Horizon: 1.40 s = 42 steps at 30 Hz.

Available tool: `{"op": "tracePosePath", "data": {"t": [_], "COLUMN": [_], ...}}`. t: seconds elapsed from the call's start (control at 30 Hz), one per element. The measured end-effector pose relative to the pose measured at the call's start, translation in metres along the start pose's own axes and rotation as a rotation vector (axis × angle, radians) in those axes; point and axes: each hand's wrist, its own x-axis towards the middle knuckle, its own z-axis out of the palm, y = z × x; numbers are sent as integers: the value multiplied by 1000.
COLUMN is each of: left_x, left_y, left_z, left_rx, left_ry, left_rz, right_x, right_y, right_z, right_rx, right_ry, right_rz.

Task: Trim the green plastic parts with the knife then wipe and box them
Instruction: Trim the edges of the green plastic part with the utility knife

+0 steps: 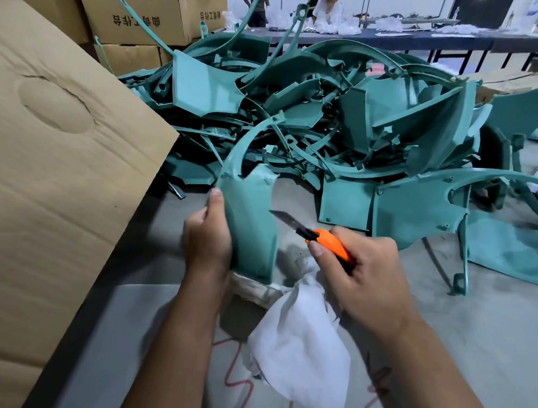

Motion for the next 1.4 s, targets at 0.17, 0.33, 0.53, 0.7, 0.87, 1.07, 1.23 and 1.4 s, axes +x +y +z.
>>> {"op": "tracePosePath", "data": {"t": [0.17,0.33,0.53,0.7,0.87,1.07,1.23,1.4], "left_x": [13,19,11,0,-1,1,5,4], "left_y": [-4,-7,-3,1,1,0,-1,-3], "left_z": [-11,-17,-14,-6,-4,-6,-10,-12], "left_rx": [66,109,171,254,248,235,229,224], "left_ry": [73,119,92,29,27,26,73,65], "left_rz": [44,113,266,395,345,299,236,204], "right_x": [1,-2,1,2,2,2,2,5], "right_y": [-1,-2,2,4,4,1,3,7], "right_z": [-1,0,3,7,8,3,2,-1], "right_rx": [24,53,-102,-152,-137,-67,-40,-79], "right_ry": [-96,-171,55,133,70,-33,-118,-149], "right_rz": [-21,-49,16,3,24,-30,-32,-93]}}
